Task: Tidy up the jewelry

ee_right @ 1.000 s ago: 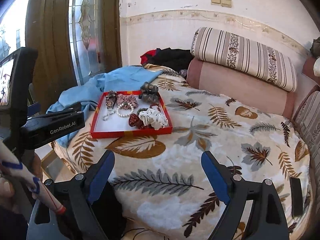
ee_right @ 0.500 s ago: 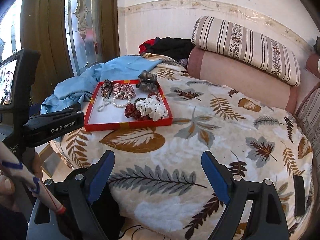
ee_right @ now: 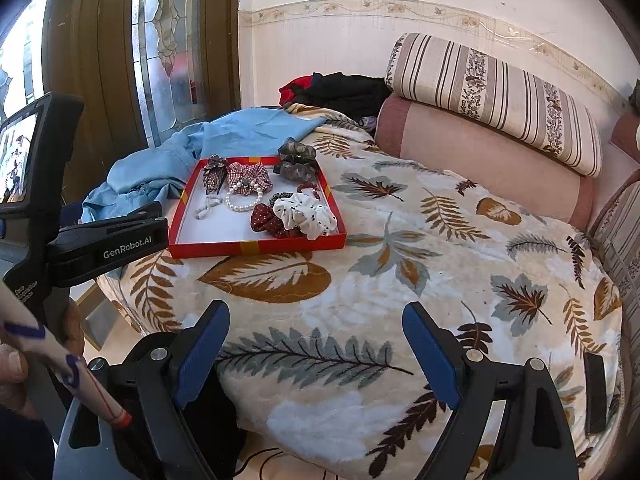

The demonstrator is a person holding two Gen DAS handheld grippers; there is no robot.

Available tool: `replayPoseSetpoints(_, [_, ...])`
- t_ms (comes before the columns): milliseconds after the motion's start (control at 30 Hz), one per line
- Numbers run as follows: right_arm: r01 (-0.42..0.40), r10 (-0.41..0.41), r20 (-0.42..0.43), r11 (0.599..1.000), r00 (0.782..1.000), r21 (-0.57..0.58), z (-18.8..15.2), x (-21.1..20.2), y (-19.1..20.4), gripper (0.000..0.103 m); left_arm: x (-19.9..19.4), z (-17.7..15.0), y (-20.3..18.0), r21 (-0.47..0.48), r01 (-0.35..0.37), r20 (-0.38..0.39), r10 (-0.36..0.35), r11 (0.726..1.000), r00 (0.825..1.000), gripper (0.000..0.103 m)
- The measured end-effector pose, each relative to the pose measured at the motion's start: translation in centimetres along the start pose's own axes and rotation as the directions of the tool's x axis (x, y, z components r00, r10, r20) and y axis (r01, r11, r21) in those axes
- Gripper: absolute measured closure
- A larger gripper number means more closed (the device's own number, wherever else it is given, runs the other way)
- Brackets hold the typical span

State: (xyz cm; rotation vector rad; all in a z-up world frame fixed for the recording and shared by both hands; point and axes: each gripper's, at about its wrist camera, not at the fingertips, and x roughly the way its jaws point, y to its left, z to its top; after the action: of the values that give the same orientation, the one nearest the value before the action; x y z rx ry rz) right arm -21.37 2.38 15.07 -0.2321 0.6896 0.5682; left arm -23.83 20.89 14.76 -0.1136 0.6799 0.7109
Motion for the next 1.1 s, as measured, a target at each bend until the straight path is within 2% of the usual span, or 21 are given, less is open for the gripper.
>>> replayPoseSetpoints(867, [0.01, -0.01, 0.024, 1.0, 1.0, -0.003, -0.1, -1.6, 0.1, 0.012, -1.6, 0.1, -0.1, -0.007, -0.01, 0.027, 0.01, 1.0, 1.0, 0.0])
replayPoseSetpoints(1100, [0.006, -0.006, 0.024, 1.0, 1.0, 0.004, -0.1, -1.7, -0.1, 0.012, -2.1, 0.4, 0.0, 0.0, -0.031, 0.037, 0.031, 1.0, 0.999, 0.0])
